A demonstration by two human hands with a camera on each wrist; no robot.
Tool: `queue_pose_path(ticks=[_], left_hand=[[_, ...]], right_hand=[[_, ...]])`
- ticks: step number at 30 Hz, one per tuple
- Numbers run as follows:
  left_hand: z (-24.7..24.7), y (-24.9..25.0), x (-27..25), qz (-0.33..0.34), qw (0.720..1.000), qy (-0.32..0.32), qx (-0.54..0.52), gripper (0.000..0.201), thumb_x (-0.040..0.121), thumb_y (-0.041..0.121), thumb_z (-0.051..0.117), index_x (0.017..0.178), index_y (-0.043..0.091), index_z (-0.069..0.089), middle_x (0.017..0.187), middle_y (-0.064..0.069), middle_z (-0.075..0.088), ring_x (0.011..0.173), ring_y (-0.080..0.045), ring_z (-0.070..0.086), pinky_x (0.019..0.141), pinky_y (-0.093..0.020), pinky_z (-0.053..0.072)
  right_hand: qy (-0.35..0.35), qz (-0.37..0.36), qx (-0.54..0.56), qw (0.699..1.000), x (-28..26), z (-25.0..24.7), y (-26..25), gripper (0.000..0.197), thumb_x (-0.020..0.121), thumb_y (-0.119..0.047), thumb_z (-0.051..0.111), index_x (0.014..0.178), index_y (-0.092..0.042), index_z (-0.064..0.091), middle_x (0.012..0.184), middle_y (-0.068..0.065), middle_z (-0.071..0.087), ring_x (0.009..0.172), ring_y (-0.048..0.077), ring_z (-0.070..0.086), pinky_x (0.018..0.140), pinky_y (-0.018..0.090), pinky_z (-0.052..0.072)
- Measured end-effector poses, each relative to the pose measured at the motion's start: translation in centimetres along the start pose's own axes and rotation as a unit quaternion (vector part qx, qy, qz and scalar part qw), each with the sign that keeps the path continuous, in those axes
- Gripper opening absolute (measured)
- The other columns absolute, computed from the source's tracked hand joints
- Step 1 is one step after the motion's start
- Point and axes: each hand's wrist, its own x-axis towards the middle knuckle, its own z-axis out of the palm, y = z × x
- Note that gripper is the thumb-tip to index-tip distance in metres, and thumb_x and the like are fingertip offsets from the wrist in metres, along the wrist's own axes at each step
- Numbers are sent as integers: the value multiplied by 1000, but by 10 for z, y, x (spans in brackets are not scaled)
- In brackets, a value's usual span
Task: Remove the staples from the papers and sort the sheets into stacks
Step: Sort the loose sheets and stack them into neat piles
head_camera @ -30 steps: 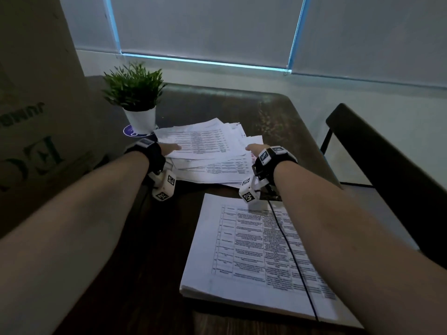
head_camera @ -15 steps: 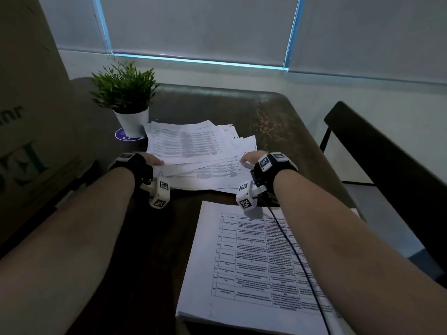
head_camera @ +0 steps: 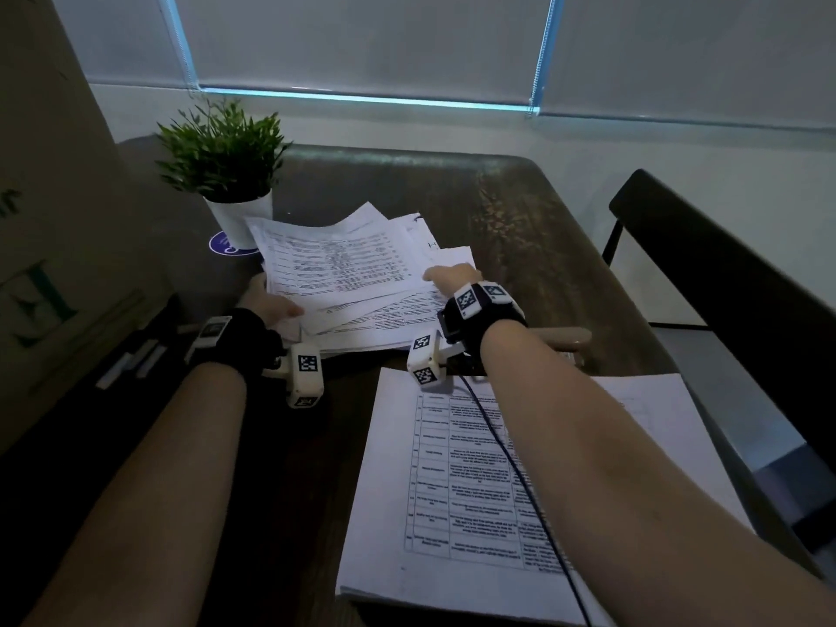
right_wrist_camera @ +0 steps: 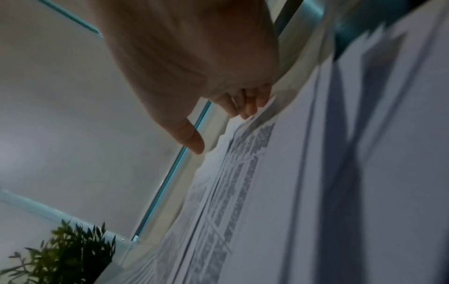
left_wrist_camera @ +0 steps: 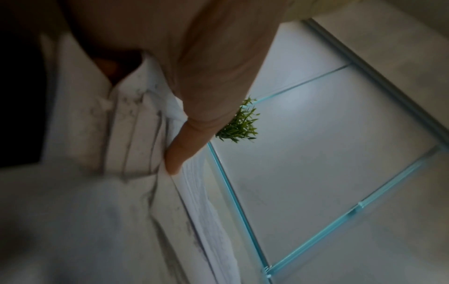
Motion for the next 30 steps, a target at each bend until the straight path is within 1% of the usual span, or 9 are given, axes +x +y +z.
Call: queue_pose_path(ticks=[5,9,15,17,21,23,25,28,30], left_hand=[[-1,-7,6,39,999,-16,-8,87,75,-10,69,146,11,24,140,-13,47,128,-31,45,108,-45,36],[0,-18,16,84,996,-21,-12,72,72,-11,69,136,10,42,132,-13,56,119,-29,53,104,-48,41],[5,-17,7,153,980,73,-99,33,84,-3,55,115,3,62,117,-12,59,107,-35,58,96,-45,46],[3,-12,5,143,982,77,-98,27,86,-3,52,107,7,66,102,-8,67,94,-26,61,85,-35,50],[6,-10,-1,101,989,62,-89,25,85,-10,50,78,11,59,50,12,62,52,-12,61,37,-14,43],[2,-10,0,95,990,50,-89,28,82,-15,48,93,7,63,76,-2,70,60,-13,67,46,-18,47],[-2,-11,3,86,990,44,-104,48,80,-17,51,121,6,57,109,-15,64,89,-25,64,65,-28,48],[-5,-13,5,77,989,47,-118,64,81,-18,51,137,10,41,114,-12,56,98,-25,55,72,-32,47],[-6,-12,6,87,988,36,-123,66,80,-20,49,138,10,37,117,-12,55,100,-23,53,67,-27,46]], right_hand=[[66,15,16,998,-17,-7,2,74,84,-44,60,146,-12,38,153,10,32,139,31,31,113,45,30],[114,-11,2,993,-8,-3,17,62,87,-40,58,139,-8,47,148,12,38,136,32,35,109,41,30],[115,1,-3,993,-3,-5,20,64,87,-43,63,136,-5,49,149,15,27,135,32,31,104,39,33],[120,-9,-17,993,-1,-5,18,64,87,-44,63,136,-6,50,148,15,30,134,33,32,104,39,33],[134,-51,-24,989,-1,1,12,62,81,-44,64,129,-7,55,135,15,47,123,35,46,103,41,41],[91,-56,-21,994,1,7,12,55,71,-49,60,108,-7,62,111,14,57,105,34,56,92,38,47],[84,-64,-2,994,3,7,14,52,66,-51,57,93,-6,61,93,9,54,93,32,59,79,35,46],[83,-84,64,991,1,1,14,36,76,-41,70,72,-7,59,71,1,52,71,23,54,59,26,42],[63,-98,107,987,4,-1,15,32,70,-39,77,72,-11,62,74,2,63,73,21,63,64,29,52]])
